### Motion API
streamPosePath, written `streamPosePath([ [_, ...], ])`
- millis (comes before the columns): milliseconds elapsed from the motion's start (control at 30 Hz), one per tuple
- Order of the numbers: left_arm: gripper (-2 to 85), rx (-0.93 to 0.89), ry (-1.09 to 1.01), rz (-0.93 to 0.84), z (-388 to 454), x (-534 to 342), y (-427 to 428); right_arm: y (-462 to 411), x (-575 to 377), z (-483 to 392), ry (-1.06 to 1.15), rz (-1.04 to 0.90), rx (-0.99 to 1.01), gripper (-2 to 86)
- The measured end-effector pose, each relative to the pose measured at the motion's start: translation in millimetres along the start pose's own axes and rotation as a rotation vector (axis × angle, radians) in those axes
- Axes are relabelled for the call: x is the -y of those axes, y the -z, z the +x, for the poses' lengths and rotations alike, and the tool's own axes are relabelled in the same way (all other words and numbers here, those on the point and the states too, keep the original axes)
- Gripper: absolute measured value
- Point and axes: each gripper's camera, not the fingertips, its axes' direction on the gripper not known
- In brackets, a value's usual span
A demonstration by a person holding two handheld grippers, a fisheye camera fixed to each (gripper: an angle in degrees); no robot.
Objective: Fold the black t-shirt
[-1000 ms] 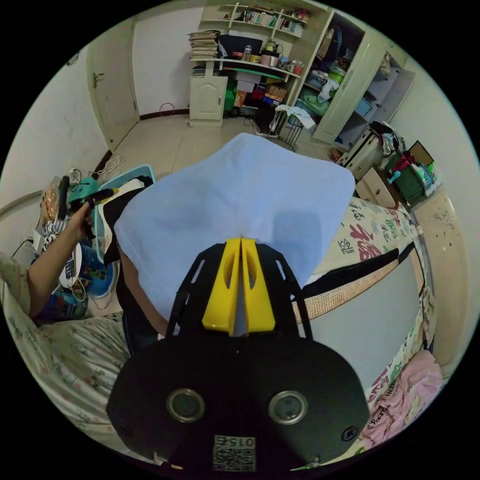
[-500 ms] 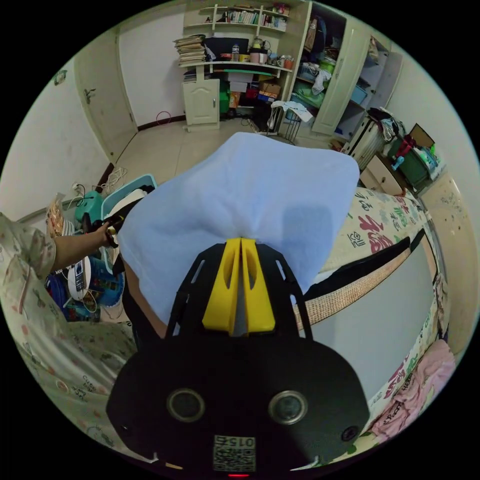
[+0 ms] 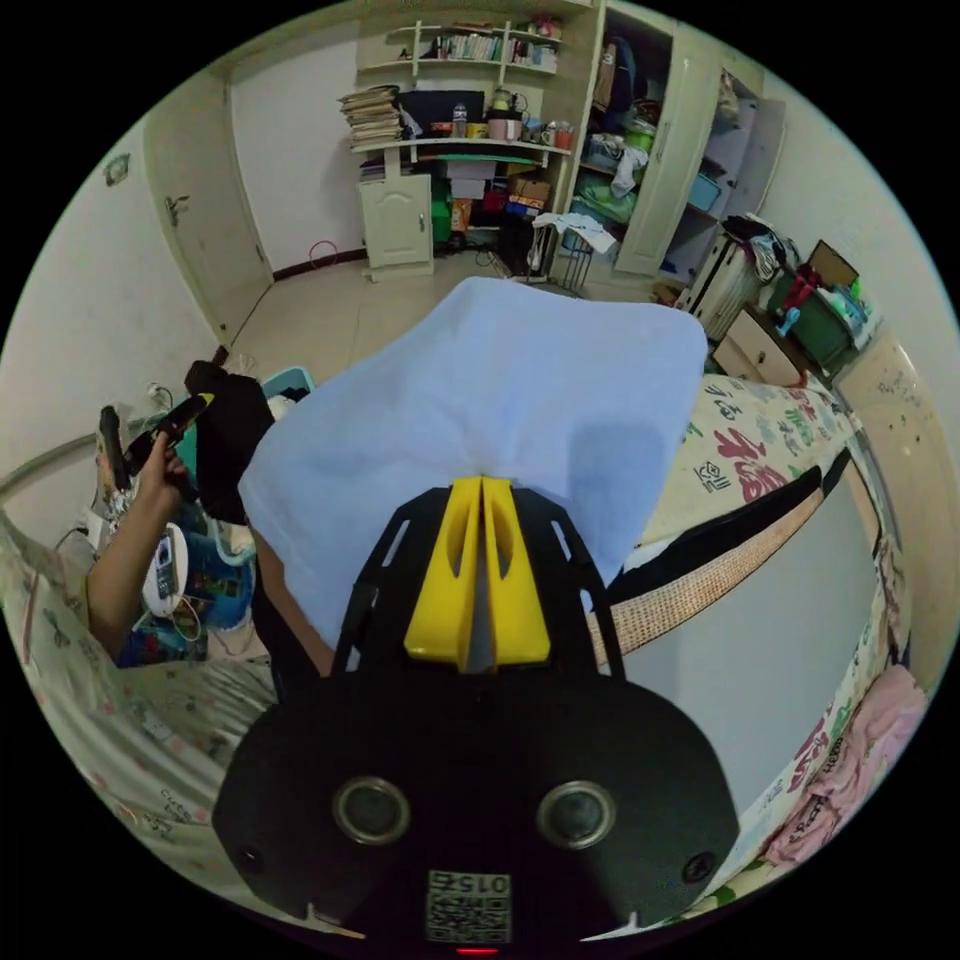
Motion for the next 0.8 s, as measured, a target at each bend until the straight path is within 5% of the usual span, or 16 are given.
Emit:
streamPosePath([
  [233, 5.0, -0.331, -0.569, 0.315, 286, 66, 110, 233, 29, 73, -0.135, 0.353, 0.5, 7.0],
  [400, 5.1, -0.683, -0.86, 0.373, 462, 60, 131, 381, 38, 101, -0.099, 0.557, 0.536, 10.2],
  [567, 5.2, -0.986, -1.214, 0.104, 653, -27, 92, 469, 26, 159, -0.331, 0.598, 0.468, 9.2],
  [700, 5.3, -0.966, -1.511, -0.095, 748, -145, 48, 490, -30, 216, -0.744, 0.318, 0.262, 8.5],
  [800, 5.2, -0.918, -1.811, -0.268, 804, -234, 15, 517, -105, 221, -1.098, 0.394, 0.373, 8.6],
])
